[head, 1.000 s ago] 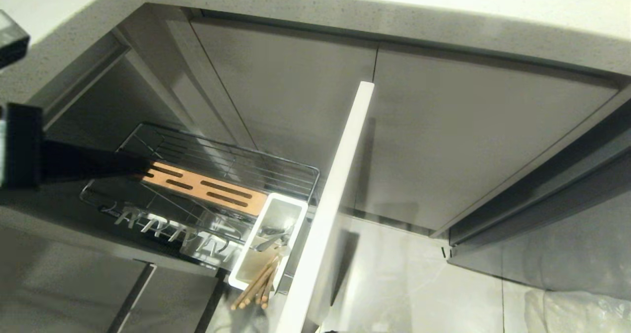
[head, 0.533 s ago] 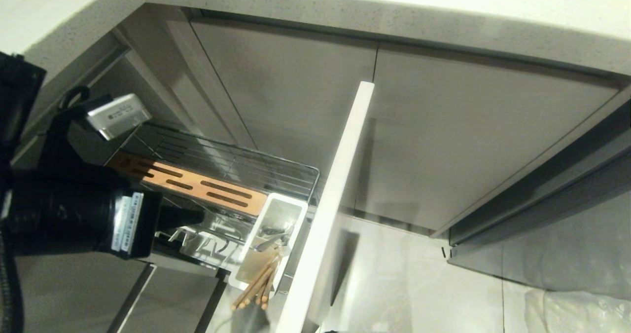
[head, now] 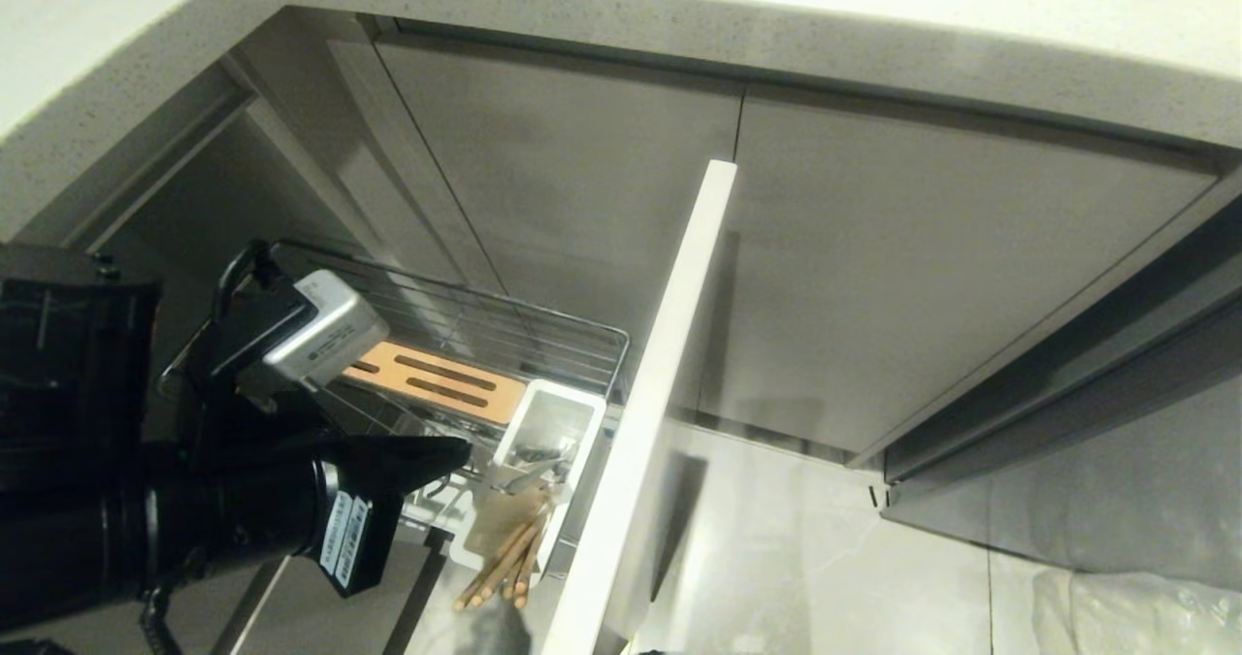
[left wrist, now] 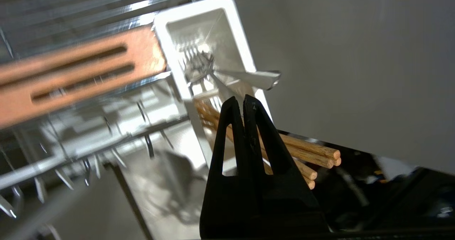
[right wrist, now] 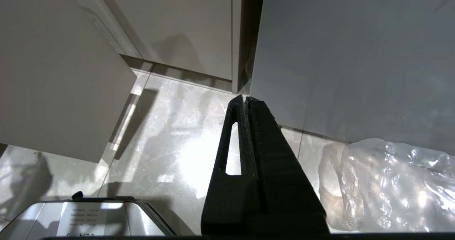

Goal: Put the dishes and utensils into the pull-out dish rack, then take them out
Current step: Take the spoon out of the cupboard

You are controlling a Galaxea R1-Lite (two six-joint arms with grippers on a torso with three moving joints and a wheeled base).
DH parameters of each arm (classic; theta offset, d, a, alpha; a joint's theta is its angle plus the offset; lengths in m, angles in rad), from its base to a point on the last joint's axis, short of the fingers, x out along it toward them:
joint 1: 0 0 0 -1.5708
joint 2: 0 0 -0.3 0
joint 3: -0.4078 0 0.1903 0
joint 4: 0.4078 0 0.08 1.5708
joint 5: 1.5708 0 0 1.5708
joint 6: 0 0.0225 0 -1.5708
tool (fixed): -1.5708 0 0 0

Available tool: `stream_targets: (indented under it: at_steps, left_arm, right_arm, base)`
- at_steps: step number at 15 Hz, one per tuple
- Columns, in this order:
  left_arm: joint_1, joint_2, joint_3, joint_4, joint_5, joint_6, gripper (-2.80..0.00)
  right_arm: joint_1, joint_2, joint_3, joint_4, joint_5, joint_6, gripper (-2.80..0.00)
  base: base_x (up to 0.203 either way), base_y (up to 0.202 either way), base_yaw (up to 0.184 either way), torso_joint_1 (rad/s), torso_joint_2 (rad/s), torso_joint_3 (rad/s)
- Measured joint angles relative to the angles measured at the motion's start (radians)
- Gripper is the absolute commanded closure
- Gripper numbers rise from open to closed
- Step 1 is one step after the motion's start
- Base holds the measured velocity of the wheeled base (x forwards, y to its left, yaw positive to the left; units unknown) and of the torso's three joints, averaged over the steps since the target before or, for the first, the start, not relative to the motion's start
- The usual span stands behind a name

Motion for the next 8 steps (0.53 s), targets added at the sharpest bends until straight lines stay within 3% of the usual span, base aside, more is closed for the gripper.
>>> stream_targets:
  at_steps: [3,8]
  left_arm:
    - [-0.012,-0.002,0.019,0.019,0.031,0.075,0.00]
    - [-0.047,-0.009,0.022,0.096,0.026,0.111,0.00]
  right_arm:
    - [0.000,0.000,0.000,0.000,0.000,0.000,0.00]
    - [0.000,0.000,0.000,0.000,0.000,0.000,0.00]
  base:
    - [0.000,0.000,0.000,0.000,0.00,0.000]
    - [0.000,0.000,0.000,0.000,0.00,0.000]
